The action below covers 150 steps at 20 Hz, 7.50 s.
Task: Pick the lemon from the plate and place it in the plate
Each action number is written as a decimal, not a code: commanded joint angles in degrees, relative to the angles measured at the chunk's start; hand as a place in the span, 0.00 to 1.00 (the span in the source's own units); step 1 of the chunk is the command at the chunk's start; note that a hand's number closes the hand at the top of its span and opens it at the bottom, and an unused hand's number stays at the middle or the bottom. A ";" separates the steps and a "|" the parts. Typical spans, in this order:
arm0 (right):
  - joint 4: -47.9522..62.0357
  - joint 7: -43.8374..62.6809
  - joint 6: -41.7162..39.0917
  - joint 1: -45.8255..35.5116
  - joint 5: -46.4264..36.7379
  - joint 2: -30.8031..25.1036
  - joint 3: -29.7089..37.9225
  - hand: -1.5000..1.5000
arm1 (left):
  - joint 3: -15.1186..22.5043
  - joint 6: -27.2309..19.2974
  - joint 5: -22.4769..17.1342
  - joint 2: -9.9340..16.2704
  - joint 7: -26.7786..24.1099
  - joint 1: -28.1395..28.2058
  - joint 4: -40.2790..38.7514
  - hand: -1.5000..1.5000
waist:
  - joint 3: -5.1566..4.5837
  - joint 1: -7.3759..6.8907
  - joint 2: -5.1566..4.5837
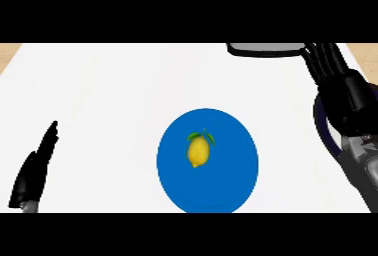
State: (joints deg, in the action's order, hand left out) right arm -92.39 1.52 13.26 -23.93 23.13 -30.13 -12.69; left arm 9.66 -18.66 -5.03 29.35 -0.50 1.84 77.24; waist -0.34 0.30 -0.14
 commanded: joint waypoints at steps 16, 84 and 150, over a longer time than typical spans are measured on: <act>13.78 -19.75 2.03 10.58 -20.97 8.54 -14.07 0.00 | -1.39 8.18 -8.41 -8.42 7.66 -12.40 1.47 0.50 | 0.36 -0.24 0.09; 25.28 15.82 -28.48 -2.31 -68.92 29.46 -18.60 1.00 | -11.77 16.63 2.19 -16.83 9.57 -9.47 4.60 0.50 | 0.35 -0.42 0.16; 17.27 -7.42 -22.28 6.49 -23.80 1.84 55.27 0.00 | -15.58 18.21 4.68 -17.29 7.34 -12.18 -0.13 0.50 | 0.27 0.85 0.34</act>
State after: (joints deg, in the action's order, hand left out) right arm -71.00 -10.53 -6.24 -17.43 -7.60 -29.30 39.36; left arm -5.61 0.24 -1.65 12.17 9.20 -9.22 80.21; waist -0.04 0.73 0.24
